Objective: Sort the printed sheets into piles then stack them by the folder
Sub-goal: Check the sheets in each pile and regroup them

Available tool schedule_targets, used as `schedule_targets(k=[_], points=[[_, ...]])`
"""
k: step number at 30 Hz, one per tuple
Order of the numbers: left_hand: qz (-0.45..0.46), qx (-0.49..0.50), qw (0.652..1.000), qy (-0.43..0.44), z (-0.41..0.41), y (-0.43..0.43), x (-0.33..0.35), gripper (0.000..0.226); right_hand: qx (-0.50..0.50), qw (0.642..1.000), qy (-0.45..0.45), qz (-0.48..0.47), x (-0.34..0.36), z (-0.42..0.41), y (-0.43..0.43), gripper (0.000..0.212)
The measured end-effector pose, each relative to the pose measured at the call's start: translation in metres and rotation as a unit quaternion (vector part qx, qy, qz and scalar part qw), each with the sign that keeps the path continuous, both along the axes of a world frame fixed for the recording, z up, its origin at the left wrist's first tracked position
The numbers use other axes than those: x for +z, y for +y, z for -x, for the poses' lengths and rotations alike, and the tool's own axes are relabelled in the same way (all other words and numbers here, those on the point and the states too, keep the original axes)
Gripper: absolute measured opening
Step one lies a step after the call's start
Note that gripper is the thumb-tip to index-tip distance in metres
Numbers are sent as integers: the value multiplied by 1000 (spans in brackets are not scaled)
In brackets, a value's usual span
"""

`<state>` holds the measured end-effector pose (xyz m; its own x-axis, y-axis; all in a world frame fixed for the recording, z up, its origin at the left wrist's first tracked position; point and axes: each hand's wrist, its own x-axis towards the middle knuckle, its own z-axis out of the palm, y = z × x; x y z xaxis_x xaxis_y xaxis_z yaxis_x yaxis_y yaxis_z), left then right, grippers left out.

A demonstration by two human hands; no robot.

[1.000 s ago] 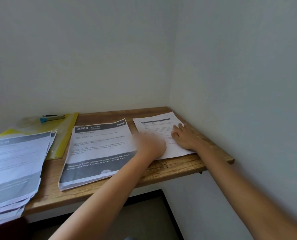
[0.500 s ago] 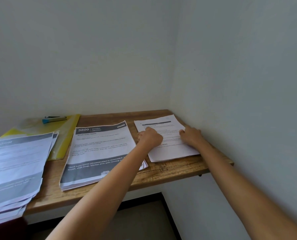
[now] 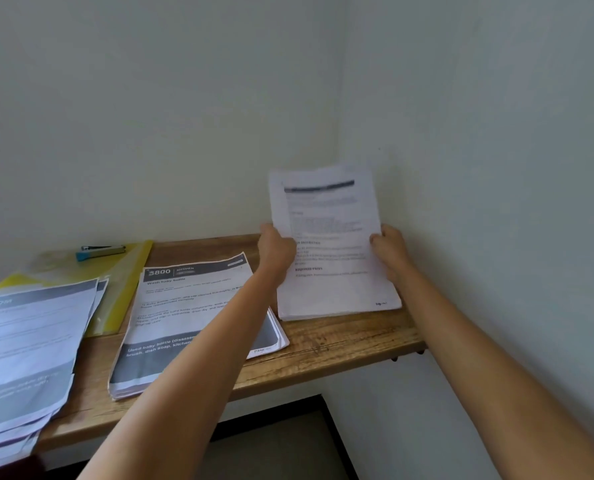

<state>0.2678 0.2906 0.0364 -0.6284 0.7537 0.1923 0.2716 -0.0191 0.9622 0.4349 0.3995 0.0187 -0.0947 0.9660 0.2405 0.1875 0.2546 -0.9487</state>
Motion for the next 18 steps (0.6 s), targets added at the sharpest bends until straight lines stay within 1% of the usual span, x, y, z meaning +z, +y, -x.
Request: schedule_targets(k=[3, 5, 7, 11, 14, 16, 18], points=[[-91, -22, 994, 60, 1, -3, 15, 25, -3, 996, 63, -59, 19, 0, -1, 23], [-125, -35, 988, 86, 2, -5, 18, 20, 4, 994, 74, -78, 24, 0, -3, 23], [-144, -44, 984, 92, 5, -5, 19, 19, 18, 994, 64, -85, 20, 0, -2, 22], [-167, -48, 976, 129, 11, -4, 33, 28, 46, 994, 62, -79, 17, -2, -4, 23], [-180, -43, 973, 135, 12, -2, 58, 21, 54, 990, 90, -99, 37, -2, -6, 20], [-187, -32, 972, 139, 12, 0, 77, 24, 51, 986, 108, -118, 58, -2, -7, 15], [-194, -21, 970, 144, 14, 2, 94, 25, 55, 982, 118, -135, 78, -2, -6, 15]])
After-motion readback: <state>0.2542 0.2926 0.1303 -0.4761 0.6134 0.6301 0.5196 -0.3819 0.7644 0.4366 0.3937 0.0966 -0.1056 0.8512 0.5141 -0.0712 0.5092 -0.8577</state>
